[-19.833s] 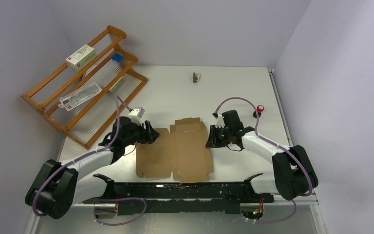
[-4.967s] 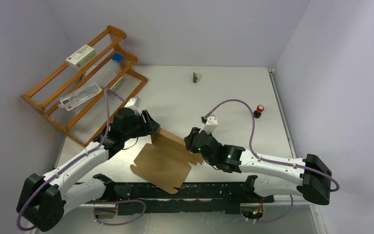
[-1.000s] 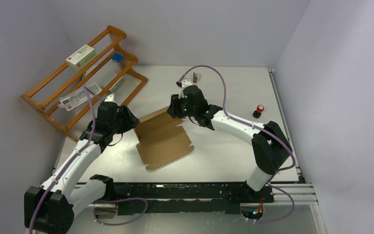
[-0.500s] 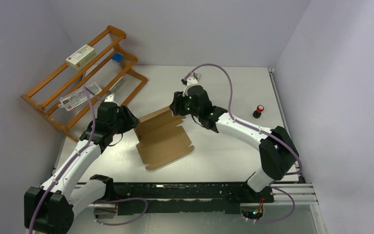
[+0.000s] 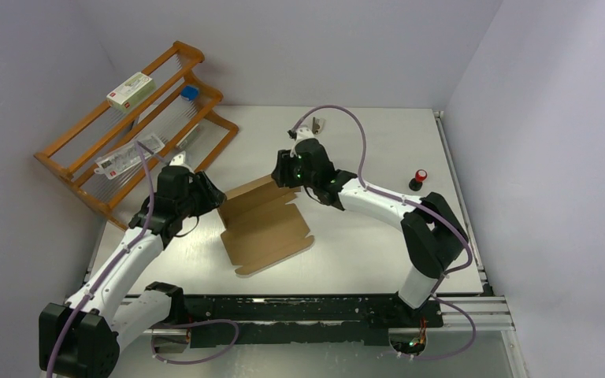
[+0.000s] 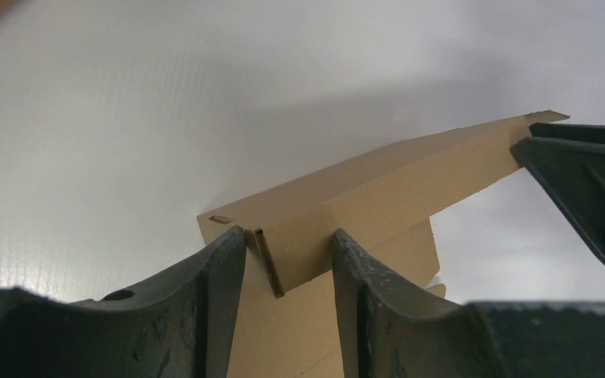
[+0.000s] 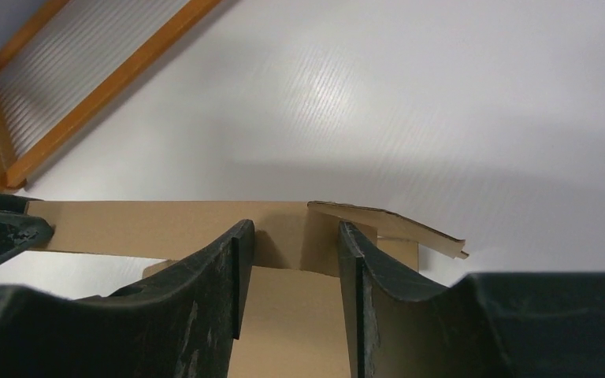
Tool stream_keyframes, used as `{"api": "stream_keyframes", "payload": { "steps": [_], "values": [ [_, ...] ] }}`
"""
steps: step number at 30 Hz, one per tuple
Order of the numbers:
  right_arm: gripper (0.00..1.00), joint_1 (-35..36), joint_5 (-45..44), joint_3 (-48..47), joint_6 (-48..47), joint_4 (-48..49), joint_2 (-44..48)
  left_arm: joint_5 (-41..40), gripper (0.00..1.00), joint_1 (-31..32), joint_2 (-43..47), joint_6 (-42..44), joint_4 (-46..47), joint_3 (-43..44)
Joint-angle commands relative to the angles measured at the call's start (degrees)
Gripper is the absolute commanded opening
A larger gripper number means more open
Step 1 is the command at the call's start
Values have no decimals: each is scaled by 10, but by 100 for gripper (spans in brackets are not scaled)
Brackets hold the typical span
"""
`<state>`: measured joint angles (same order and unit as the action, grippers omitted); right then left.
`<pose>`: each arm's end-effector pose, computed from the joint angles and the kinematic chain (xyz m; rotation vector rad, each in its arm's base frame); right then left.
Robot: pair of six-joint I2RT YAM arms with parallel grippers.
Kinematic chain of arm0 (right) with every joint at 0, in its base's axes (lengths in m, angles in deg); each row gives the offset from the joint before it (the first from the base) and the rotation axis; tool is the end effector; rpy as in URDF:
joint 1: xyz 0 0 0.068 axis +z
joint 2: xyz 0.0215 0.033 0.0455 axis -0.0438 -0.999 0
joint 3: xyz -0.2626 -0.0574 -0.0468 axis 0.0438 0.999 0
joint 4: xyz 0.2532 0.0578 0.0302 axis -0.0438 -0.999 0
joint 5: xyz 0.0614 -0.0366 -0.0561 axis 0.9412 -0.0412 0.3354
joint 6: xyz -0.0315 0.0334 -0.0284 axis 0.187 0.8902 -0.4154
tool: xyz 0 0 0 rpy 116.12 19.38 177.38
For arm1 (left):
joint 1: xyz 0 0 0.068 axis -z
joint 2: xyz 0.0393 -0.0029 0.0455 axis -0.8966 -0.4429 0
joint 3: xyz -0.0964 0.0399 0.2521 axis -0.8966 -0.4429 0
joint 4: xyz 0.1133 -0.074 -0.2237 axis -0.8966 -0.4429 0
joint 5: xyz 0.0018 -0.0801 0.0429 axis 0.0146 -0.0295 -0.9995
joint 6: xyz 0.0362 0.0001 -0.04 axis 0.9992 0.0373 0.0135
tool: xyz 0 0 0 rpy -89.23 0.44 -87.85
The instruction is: Fold the paper box
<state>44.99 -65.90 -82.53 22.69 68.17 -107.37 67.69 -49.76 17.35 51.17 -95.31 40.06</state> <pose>0.2888 0.2627 0.2477 -0.3356 2.0844 0.6661 0.2034 -0.0516 0.2440 -0.4249 2.2091 -0.5226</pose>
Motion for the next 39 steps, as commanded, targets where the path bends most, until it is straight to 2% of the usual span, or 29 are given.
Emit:
{"api": "stream_keyframes", "payload": {
  "steps": [1,9,14,19,26,35,39],
  "values": [
    [47,0,17,16,20,11,-6,22,48,-4,6,5,-3,-15],
    [43,-2,111,65,83,82,-3,36,48,-4,8,-2,10,-23],
    [37,-2,136,90,124,128,-1,35,47,-4,13,0,8,-25],
    [36,-2,125,102,124,134,10,25,48,-4,15,11,-4,-19],
    [45,-22,108,133,92,131,60,7,47,-4,12,24,-19,-13],
    [51,-38,41,251,76,189,150,7,47,-4,4,31,-19,-9],
    [51,-38,16,307,85,231,163,10,47,-4,2,35,-22,-3]
  ]
}}
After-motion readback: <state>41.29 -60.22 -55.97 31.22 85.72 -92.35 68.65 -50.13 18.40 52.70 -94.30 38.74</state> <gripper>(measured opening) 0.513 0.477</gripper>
